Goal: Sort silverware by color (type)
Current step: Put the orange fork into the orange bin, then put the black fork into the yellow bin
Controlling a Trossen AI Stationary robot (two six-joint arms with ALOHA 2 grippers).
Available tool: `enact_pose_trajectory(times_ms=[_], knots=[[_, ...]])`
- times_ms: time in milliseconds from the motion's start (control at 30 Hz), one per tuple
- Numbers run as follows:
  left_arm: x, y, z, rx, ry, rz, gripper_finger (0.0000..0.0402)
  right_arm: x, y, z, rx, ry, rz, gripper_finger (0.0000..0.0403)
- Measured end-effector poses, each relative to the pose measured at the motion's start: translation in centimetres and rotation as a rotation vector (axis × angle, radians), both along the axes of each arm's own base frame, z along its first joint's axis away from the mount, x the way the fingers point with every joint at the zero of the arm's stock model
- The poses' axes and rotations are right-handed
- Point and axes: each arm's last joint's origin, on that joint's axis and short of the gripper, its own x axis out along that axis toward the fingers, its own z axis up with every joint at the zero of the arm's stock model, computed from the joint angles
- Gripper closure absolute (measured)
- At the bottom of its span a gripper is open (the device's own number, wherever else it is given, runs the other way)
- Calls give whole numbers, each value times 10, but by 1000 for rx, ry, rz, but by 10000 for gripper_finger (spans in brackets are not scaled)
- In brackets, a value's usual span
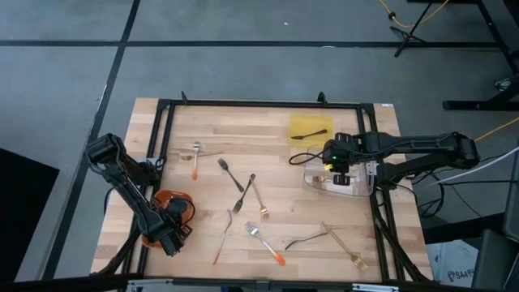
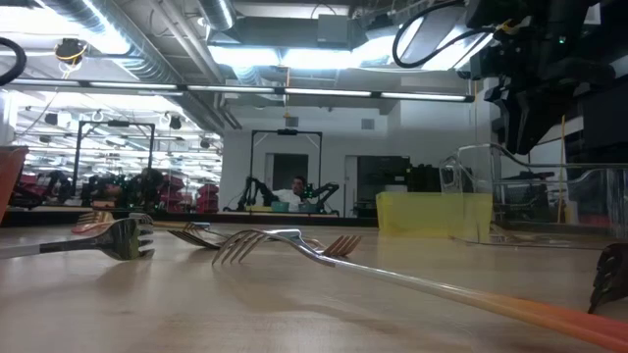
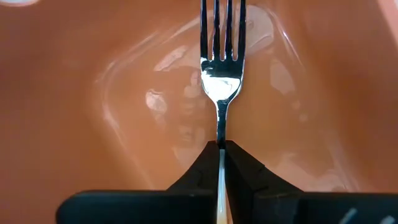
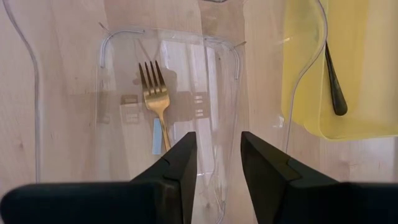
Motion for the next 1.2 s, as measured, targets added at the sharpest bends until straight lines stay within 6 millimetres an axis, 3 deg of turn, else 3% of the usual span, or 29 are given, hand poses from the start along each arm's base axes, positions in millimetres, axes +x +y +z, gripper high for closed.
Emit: enact_pose_trajectory(times_ms=[267,600,800,967,1200], knots=[[0,0,0,0,0,0,395,0,0,0,0,0,0,288],[0,0,0,3,2,0,338,0,0,0,0,0,0,287],[0,-1,2,-6,23,5,331,0,0,0,0,0,1,287],[4,-7,20,-6,61,-33,331,0,0,0,0,-1,0,288],[14,-21,65,-23,64,-105,331,0,0,4,1,1,1,288]])
